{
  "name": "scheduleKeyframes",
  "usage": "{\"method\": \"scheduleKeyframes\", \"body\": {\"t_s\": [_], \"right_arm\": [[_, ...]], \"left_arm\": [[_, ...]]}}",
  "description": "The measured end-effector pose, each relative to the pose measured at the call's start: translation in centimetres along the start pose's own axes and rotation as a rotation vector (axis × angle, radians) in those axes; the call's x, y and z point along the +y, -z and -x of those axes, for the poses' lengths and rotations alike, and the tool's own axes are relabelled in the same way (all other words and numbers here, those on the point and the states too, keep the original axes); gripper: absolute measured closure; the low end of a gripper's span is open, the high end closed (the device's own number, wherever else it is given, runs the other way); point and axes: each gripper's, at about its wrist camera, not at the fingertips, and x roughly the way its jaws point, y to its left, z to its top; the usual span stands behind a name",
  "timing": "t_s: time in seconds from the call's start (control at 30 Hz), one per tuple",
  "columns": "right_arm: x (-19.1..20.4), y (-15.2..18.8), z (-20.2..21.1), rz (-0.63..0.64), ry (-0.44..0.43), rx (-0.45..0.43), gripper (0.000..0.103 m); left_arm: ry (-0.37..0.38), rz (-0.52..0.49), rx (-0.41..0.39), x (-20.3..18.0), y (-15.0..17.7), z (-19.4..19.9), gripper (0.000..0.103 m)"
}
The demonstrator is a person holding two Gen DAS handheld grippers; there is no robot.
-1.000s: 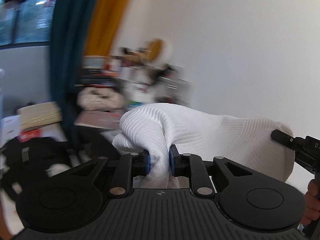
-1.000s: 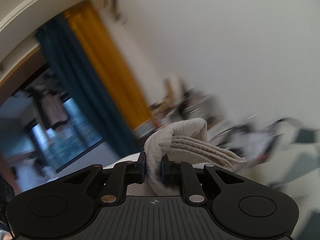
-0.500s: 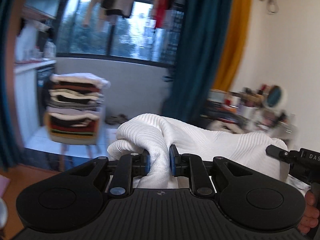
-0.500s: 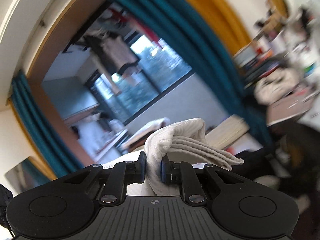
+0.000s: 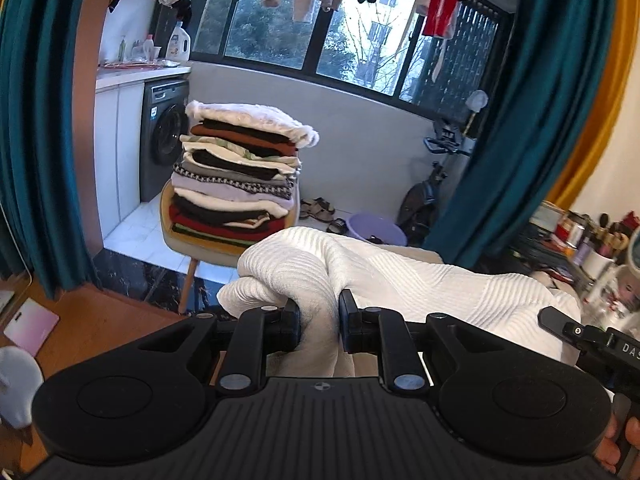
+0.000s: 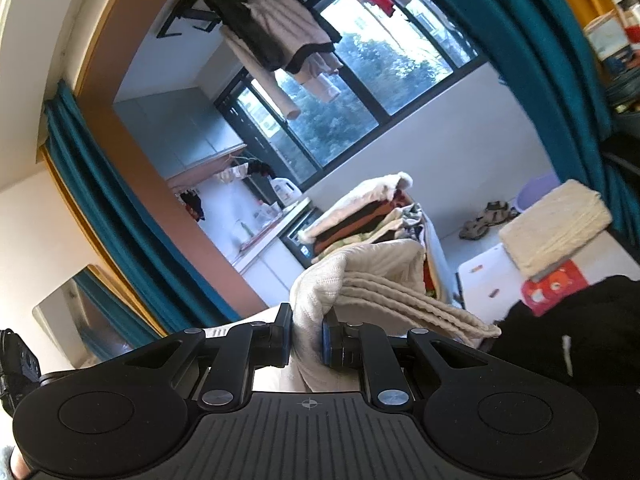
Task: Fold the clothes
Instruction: 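Lift and carry the folded sweatshirt with both grippers toward the clothes stack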
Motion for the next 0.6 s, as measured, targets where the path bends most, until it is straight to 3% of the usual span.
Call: {"method": "scheduleKeyframes", "body": {"t_s": [0.23,0.37,0.6], "right_arm": [[-3.4,-5.4,-9.6,0.006,0.010,-0.038,0.090],[-4.6,-8.6,-13.6,-0.004,0.051,-0.046,0.090],[-6.8,-12.4,-19.7,0.027,0.171,-0.087,0.090]], "left_arm": [[0.006,-0.023,0.014,0.4,-5.5,-9.1,0.085],[0.046,-0.012,0.028,0.7,-8.4,-13.8,0.085],[0.210,0.017,0.088,1.5,-11.1,-23.0,0.085]]}}
